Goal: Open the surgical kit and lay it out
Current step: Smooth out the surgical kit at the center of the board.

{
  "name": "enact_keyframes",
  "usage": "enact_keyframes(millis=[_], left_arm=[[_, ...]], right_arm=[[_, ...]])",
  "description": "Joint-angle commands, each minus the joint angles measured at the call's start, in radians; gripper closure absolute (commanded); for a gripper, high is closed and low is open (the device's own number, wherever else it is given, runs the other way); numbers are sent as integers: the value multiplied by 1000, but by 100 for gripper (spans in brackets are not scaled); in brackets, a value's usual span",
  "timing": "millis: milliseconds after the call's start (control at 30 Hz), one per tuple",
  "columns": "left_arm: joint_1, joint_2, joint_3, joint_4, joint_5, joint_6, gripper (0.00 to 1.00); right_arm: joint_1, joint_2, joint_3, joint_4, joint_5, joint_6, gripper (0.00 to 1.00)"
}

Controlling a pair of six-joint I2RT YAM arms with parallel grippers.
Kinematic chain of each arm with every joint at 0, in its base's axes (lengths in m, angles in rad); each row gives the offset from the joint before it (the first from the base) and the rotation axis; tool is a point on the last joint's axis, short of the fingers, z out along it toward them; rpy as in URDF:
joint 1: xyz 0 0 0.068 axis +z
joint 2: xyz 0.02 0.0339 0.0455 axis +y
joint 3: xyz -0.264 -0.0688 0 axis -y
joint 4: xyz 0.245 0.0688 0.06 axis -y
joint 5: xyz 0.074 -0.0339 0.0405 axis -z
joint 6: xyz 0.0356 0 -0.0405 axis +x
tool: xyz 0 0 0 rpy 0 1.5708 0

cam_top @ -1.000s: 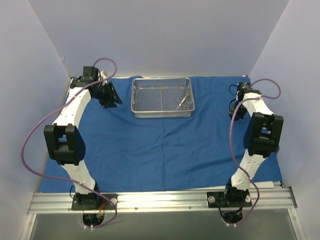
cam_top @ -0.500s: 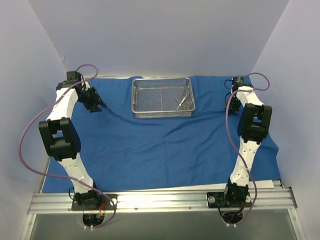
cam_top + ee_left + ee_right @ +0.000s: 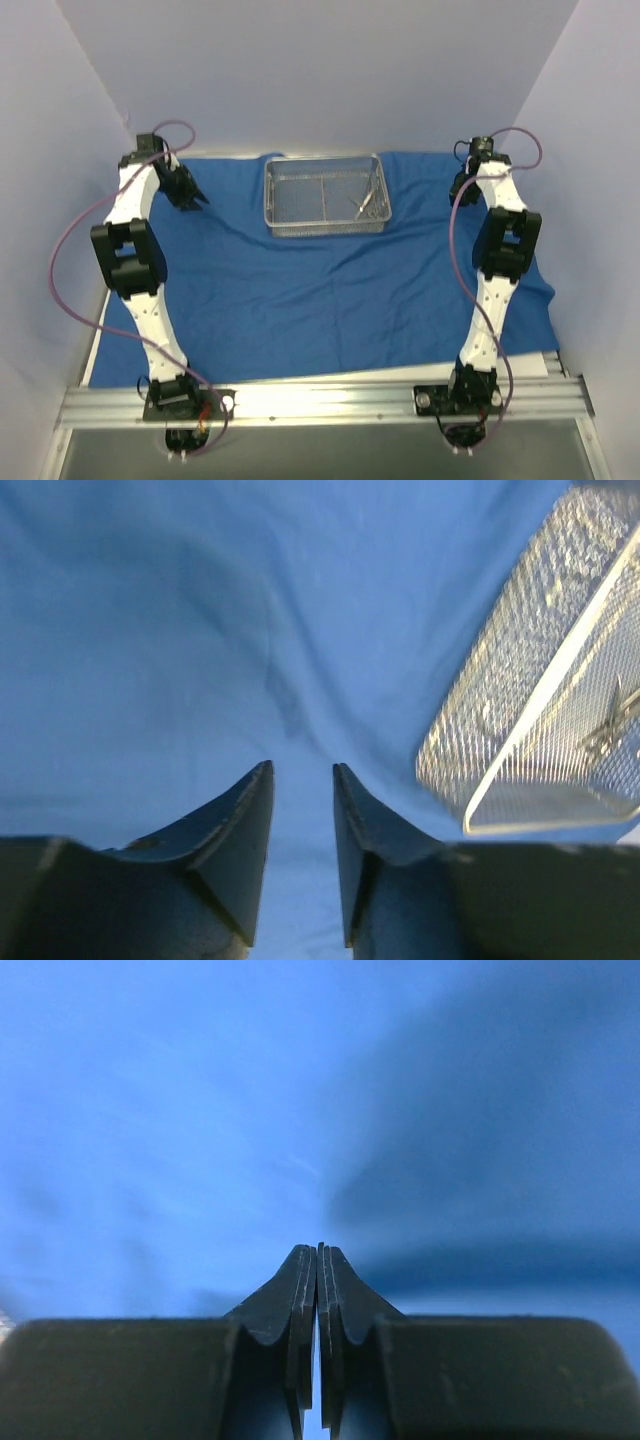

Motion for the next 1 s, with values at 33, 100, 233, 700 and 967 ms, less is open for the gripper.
enact_keyframes(millis=[33, 100, 233, 700, 967], left_arm=[[5, 97, 192, 12, -7, -19, 63], [5, 160, 260, 1, -2, -19, 66], [4, 296, 427, -36, 28, -43, 97], [13, 563, 665, -187, 18, -175, 98], [105, 720, 829, -149, 70, -217, 98]], right_arm=[[4, 43, 161, 29, -161, -20, 99], [1, 64, 206, 55, -195, -15, 99], [-1, 142, 244, 135, -337, 20, 96], [18, 277, 242, 213, -393, 89, 100], [16, 365, 299, 190, -310, 224, 100]])
